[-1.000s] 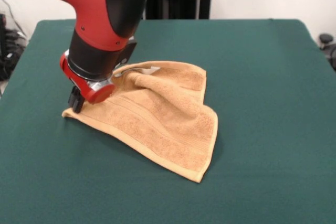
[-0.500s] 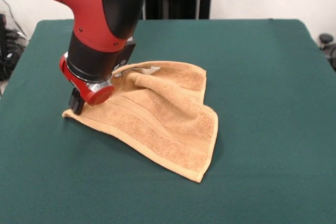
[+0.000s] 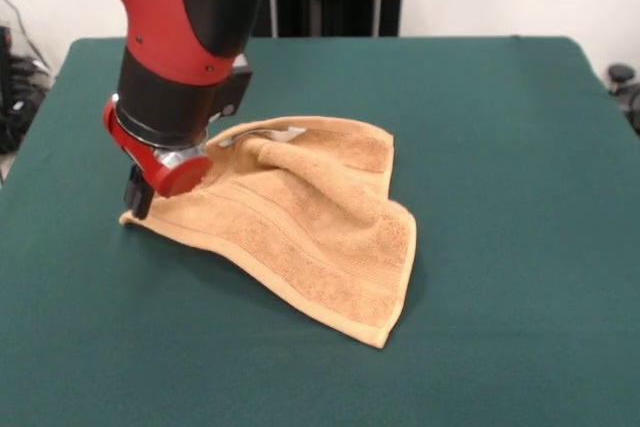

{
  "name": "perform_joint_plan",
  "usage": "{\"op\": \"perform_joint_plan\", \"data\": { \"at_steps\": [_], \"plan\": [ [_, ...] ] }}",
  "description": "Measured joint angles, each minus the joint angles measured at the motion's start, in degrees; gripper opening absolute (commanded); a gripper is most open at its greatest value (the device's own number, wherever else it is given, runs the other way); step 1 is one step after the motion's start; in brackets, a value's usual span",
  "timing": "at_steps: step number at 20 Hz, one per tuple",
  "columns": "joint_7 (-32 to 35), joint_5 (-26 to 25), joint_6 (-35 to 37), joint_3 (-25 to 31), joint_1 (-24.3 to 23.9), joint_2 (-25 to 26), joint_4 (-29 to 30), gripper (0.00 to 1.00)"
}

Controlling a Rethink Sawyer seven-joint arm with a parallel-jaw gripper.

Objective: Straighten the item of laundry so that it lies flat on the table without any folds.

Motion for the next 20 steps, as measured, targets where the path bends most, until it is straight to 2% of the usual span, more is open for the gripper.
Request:
{"op": "perform_joint_plan", "data": {
  "at_steps": [11, 19, 20],
  "plan": [
    [0.0, 0.0, 6.0, 2.4, -0.2, -4.7, 0.0, 0.00],
    [0.0, 0.0, 5.5, 2.5, 0.4, -4.8, 0.0, 0.00],
    [0.0, 0.0, 5.3, 2.5, 0.5, -4.6, 0.0, 1.00]
  ]
}}
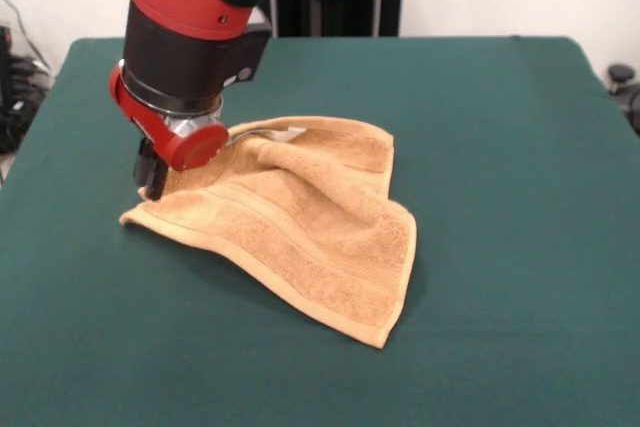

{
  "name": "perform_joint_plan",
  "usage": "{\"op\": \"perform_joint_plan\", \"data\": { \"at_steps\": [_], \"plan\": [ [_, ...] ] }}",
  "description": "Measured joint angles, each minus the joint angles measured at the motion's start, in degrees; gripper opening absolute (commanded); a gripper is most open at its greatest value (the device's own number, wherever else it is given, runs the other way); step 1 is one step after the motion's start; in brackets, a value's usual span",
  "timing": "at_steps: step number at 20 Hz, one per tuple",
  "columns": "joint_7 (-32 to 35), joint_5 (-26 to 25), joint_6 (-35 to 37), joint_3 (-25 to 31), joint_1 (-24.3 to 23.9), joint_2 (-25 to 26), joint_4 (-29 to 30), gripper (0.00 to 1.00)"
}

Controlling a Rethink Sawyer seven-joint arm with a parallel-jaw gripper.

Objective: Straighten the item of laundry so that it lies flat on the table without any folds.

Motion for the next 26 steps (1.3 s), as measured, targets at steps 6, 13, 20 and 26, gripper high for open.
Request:
{"op": "perform_joint_plan", "data": {
  "at_steps": [6, 13, 20, 26],
  "plan": [
    [0.0, 0.0, -0.3, 0.0, 0.2, 0.1, 0.0, 1.00],
    [0.0, 0.0, -0.7, 0.0, 0.1, 0.1, 0.0, 1.00],
    [0.0, -0.4, -2.4, 0.0, 0.1, 0.1, 0.0, 1.00],
    [0.0, -2.2, -3.4, 0.0, 0.0, 0.0, 0.5, 1.00]
  ]
}}
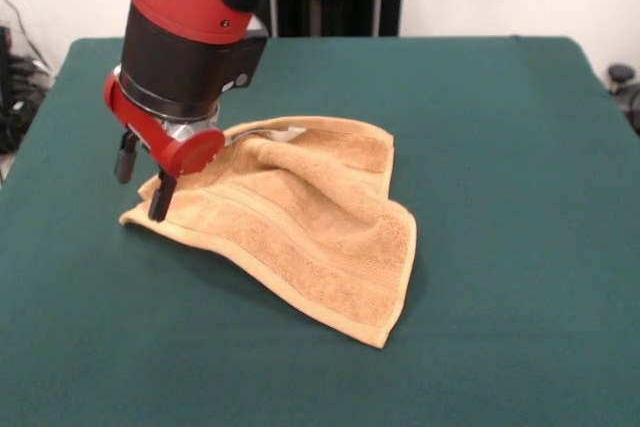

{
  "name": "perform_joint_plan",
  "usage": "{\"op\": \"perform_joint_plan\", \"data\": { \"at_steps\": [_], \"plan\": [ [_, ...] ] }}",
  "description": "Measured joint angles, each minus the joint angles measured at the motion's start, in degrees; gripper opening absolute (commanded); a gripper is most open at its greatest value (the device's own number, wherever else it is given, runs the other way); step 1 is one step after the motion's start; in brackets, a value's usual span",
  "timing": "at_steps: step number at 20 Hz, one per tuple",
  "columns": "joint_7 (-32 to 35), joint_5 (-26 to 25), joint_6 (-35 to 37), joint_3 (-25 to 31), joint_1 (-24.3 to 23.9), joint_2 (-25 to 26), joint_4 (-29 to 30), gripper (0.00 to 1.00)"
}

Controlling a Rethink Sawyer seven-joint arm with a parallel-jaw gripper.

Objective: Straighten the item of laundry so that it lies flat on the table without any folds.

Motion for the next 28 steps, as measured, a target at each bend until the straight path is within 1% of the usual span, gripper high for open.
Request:
{"op": "perform_joint_plan", "data": {
  "at_steps": [8, 13, 20, 28],
  "plan": [
    [0.0, -0.2, -0.3, 0.5, -1.1, -0.6, 4.5, 1.00],
    [0.0, -2.2, -2.4, 0.6, -1.3, -0.5, 8.4, 1.00],
    [0.0, -3.9, -4.2, 1.3, -1.8, -0.5, 11.2, 1.00],
    [0.0, -5.0, -4.3, 4.4, -6.2, 0.2, 11.7, 1.00]
  ]
}}
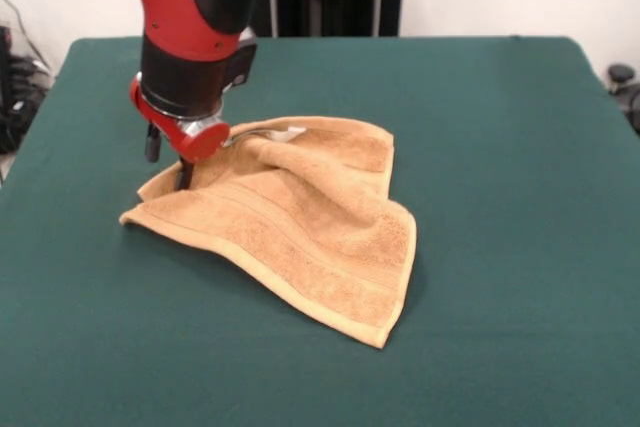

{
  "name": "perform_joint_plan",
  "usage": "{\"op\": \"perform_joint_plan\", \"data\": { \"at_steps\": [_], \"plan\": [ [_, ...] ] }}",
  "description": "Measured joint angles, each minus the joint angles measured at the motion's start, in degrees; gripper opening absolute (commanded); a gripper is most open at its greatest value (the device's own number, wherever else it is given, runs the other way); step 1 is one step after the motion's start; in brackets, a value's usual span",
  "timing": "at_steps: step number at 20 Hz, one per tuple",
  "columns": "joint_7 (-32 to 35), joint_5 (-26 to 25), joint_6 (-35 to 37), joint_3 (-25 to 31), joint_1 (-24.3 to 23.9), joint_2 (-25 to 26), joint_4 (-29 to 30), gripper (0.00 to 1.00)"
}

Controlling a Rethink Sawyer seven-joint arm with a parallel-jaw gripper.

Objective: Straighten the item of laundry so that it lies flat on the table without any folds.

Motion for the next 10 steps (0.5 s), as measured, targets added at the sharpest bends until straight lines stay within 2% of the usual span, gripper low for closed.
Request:
{"op": "perform_joint_plan", "data": {
  "at_steps": [10],
  "plan": [
    [0.0, -2.3, 0.1, 0.7, -0.5, 0.3, -0.7, 1.00]
  ]
}}
